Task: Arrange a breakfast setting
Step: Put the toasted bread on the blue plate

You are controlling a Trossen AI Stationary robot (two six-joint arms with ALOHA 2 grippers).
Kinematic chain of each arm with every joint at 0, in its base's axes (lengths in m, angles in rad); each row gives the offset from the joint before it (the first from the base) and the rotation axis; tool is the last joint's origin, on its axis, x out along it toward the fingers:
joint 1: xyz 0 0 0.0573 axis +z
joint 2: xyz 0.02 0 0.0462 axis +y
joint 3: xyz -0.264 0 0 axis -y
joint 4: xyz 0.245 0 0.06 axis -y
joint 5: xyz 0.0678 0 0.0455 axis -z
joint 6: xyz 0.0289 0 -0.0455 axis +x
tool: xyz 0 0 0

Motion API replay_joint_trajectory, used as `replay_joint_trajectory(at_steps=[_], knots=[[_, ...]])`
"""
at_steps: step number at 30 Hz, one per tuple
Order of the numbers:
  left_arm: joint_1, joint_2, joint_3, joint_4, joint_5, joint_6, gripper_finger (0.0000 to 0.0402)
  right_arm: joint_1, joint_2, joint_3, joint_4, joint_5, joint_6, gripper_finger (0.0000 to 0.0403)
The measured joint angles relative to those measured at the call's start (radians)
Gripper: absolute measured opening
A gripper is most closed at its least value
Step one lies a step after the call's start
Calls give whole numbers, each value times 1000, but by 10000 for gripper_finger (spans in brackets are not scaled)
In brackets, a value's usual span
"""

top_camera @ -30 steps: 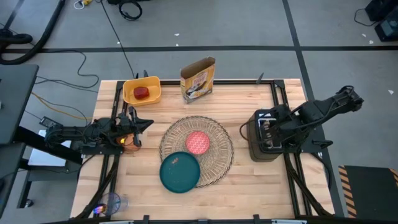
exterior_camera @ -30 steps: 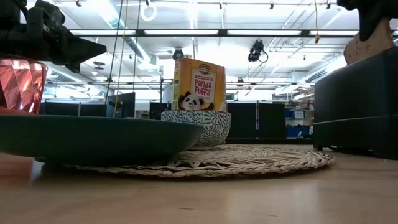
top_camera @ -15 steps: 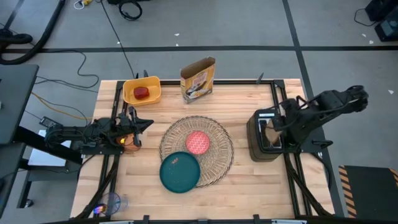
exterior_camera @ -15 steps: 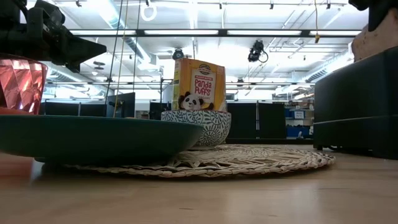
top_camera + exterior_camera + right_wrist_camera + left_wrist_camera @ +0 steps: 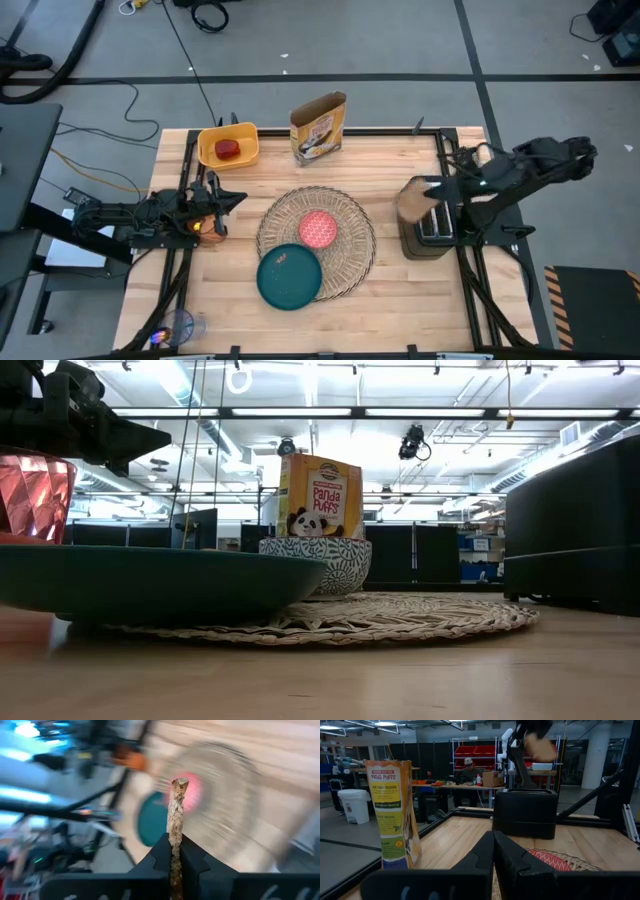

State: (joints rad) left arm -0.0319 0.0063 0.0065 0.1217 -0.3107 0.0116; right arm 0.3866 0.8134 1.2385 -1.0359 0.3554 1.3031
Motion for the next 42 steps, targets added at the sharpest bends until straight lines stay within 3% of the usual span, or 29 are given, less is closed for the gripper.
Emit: replay_joint_trajectory(at_steps=[6,21,26,36,42], knots=[[0,0,0,0,0,0,16,16,198,0,399,-6,-297,18],[0,0,0,0,0,0,16,121,705,-2,1073,62,-936,18],[0,0,0,0,0,0,16,143,871,-2,1340,96,-1251,18],[0,0,0,0,0,0,16,124,1112,74,1379,161,-1490,18],[0,0,0,0,0,0,16,124,1243,230,1210,247,-1631,18]])
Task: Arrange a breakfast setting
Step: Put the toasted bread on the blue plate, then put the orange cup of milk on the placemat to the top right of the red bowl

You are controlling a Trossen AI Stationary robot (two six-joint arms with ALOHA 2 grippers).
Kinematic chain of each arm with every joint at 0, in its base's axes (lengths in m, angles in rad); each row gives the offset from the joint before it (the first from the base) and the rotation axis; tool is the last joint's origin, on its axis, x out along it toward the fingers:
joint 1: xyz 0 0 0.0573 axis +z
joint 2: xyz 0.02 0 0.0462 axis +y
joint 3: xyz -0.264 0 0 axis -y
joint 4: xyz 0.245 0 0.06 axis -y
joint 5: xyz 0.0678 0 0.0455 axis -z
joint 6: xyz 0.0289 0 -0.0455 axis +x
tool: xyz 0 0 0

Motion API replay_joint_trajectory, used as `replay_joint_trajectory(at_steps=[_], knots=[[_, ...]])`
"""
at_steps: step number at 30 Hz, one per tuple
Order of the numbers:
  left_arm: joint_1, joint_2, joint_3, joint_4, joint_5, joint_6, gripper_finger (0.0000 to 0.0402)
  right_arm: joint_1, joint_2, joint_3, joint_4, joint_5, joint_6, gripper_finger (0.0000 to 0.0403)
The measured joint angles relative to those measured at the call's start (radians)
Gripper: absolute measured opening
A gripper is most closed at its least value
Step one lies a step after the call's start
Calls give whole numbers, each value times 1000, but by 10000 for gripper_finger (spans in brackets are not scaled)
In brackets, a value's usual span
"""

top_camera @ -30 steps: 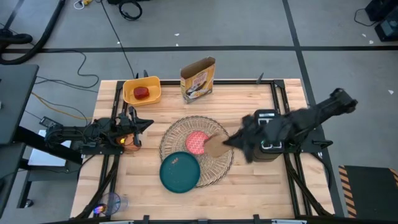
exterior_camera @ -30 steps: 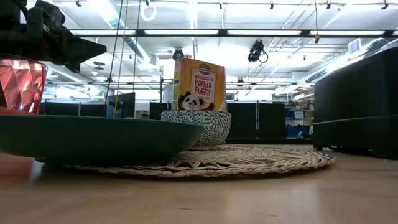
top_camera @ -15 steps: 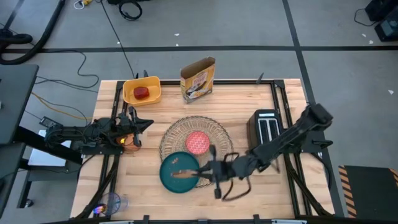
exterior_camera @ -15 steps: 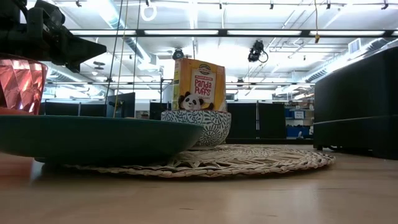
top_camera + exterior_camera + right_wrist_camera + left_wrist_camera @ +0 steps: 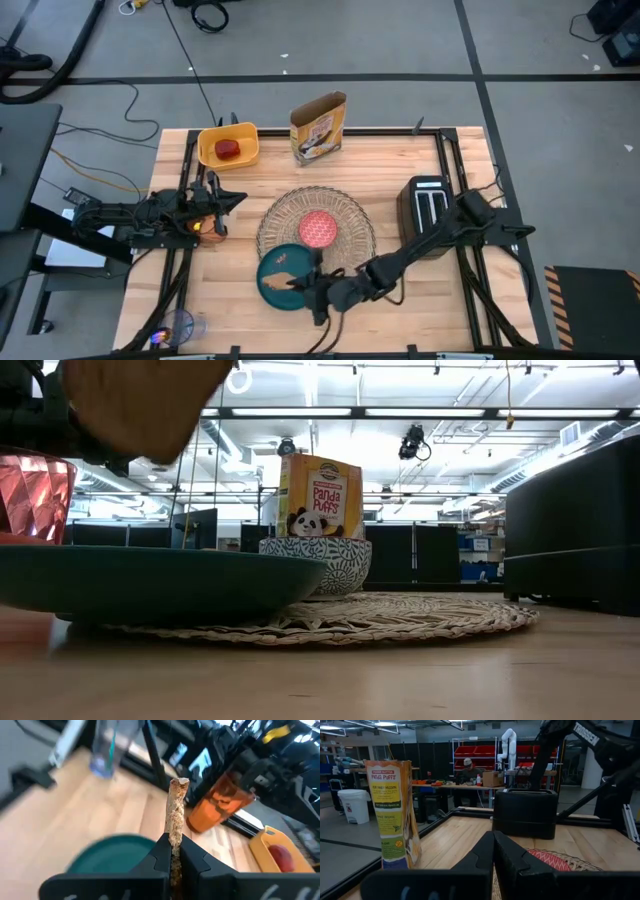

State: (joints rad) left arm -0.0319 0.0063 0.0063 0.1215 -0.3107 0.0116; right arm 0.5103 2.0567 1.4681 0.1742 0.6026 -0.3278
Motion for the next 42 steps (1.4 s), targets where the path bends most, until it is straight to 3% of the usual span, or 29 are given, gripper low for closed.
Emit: replay_joint_trajectory(at_steps=[9,20,31,42], knots=[[0,0,0,0,0,0,16,-19,129,49,-77,109,-101,19],[0,0,0,0,0,0,16,-34,184,49,-131,87,-91,32],[0,0,0,0,0,0,16,-22,181,49,-164,69,2,119],[0,0,0,0,0,0,16,-22,104,49,-289,-112,255,162]])
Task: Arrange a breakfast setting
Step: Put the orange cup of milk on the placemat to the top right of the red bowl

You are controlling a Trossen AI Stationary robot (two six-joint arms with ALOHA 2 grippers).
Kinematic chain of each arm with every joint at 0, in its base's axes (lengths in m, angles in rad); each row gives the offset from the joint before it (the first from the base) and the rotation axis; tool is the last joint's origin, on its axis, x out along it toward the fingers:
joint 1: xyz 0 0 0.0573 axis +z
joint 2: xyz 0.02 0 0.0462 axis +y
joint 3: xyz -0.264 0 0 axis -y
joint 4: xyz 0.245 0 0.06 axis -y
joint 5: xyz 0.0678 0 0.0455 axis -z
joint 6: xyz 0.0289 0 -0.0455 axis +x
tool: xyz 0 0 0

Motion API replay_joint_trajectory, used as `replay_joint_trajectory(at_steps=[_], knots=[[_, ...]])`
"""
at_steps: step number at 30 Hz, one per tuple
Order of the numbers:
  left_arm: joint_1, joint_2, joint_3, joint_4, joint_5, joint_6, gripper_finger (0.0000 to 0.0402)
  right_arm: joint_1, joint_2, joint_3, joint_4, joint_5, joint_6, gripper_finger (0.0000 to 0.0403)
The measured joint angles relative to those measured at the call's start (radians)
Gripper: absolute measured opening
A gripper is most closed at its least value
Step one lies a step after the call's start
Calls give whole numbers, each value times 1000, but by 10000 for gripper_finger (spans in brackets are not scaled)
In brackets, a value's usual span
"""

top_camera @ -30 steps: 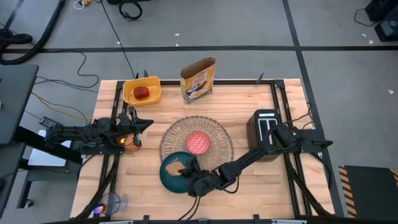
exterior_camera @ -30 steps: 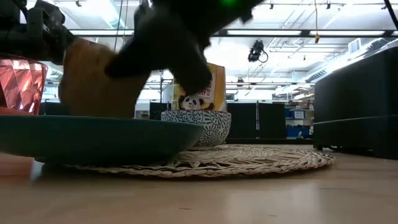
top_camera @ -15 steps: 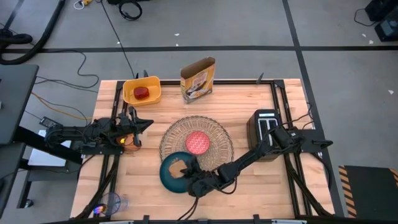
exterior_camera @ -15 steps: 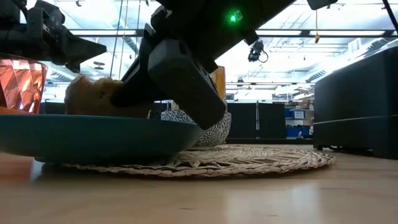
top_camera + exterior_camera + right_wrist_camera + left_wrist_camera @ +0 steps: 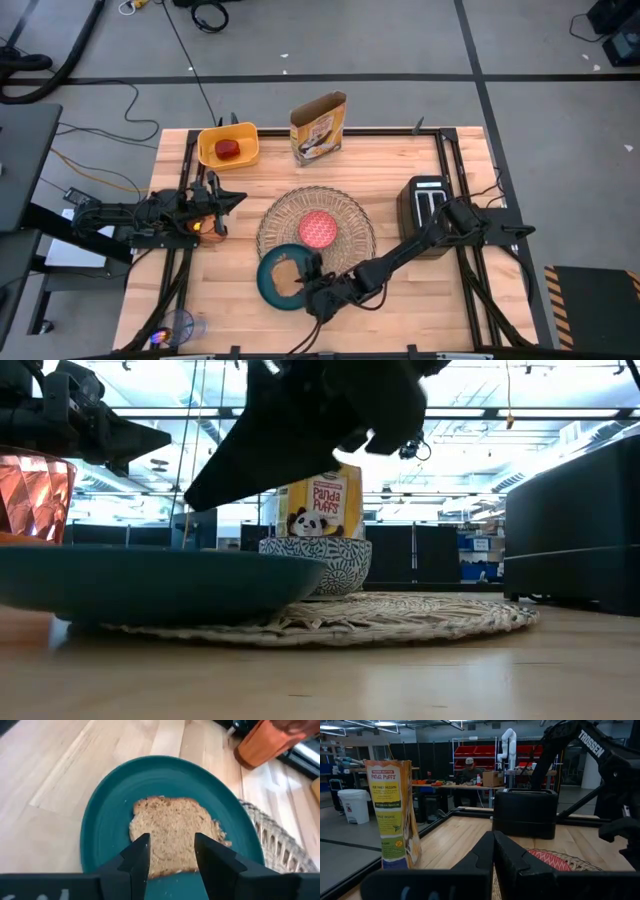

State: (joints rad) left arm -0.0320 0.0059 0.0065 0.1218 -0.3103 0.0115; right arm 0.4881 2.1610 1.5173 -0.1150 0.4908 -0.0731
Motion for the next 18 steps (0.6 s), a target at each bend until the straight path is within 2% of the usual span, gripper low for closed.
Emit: replay_joint_trajectory(at_steps=[10,13,18], knots=[[0,0,0,0,0,0,16,81,-138,-6,-130,9,86,162],[0,0,0,0,0,0,16,115,-188,-67,-92,13,73,161],[0,0,0,0,0,0,16,135,-249,-192,79,12,46,160]])
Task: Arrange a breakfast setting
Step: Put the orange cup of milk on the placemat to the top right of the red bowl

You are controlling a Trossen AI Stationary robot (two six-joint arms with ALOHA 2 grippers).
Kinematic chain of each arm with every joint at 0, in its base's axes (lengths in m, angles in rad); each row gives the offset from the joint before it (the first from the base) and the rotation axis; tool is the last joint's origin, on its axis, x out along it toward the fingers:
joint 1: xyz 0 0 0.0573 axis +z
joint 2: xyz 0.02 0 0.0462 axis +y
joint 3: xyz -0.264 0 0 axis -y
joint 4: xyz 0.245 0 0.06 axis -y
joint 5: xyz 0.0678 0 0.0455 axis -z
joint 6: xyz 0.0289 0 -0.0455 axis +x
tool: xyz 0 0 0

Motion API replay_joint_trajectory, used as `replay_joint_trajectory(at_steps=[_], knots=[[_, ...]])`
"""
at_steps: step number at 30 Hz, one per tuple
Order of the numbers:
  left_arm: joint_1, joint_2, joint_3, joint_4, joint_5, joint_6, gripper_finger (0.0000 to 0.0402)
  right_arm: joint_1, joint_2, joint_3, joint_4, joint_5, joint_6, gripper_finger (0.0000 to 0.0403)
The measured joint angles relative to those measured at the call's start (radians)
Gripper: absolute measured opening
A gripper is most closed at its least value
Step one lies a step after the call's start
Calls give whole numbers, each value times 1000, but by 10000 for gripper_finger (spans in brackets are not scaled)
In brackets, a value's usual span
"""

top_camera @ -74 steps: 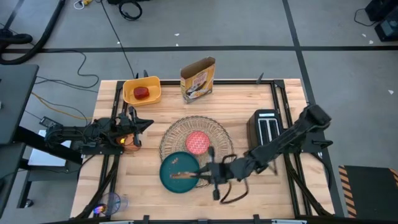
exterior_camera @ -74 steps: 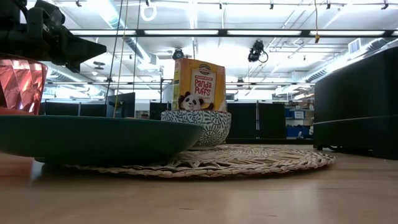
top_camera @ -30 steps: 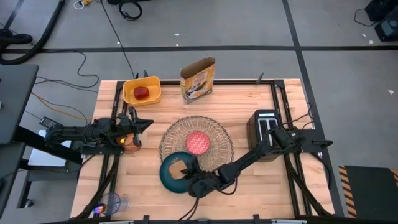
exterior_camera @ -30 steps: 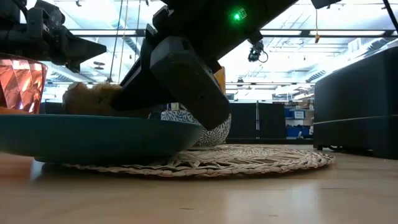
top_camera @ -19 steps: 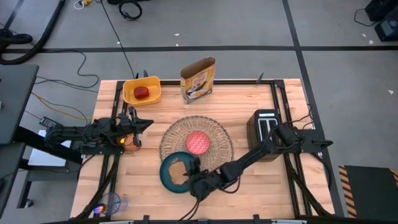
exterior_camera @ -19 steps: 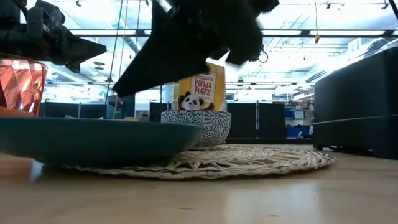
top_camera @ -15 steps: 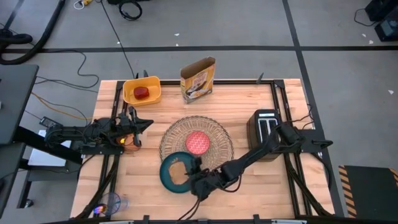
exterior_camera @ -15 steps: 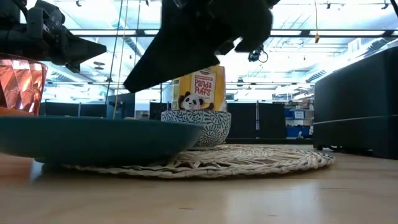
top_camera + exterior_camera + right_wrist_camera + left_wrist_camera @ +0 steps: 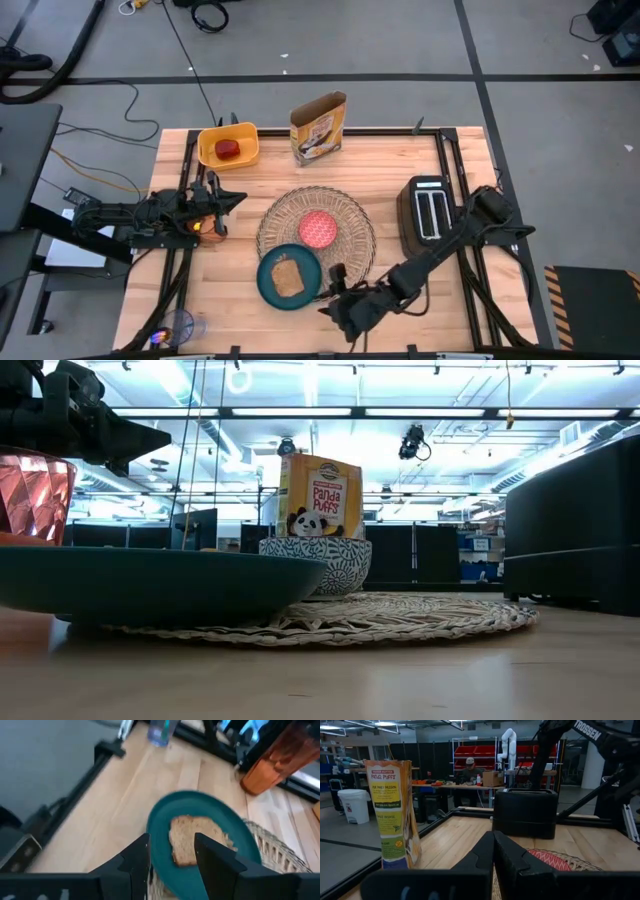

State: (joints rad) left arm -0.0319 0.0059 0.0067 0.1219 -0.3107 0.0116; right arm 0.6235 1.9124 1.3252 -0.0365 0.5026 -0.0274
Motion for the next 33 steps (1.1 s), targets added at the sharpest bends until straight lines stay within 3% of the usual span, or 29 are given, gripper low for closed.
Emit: replay_joint_trajectory(at_steps=[9,14,25,33], knots=[[0,0,0,25,0,-9,16,-87,-36,-48,90,-48,-115,160],[0,0,0,48,1,-127,16,-127,-46,-48,88,-130,-154,160],[0,15,13,172,-1,-145,16,-135,-117,-48,-13,-75,-167,157],[0,187,179,111,-1,-158,16,-137,-153,-47,-25,-33,-184,156]])
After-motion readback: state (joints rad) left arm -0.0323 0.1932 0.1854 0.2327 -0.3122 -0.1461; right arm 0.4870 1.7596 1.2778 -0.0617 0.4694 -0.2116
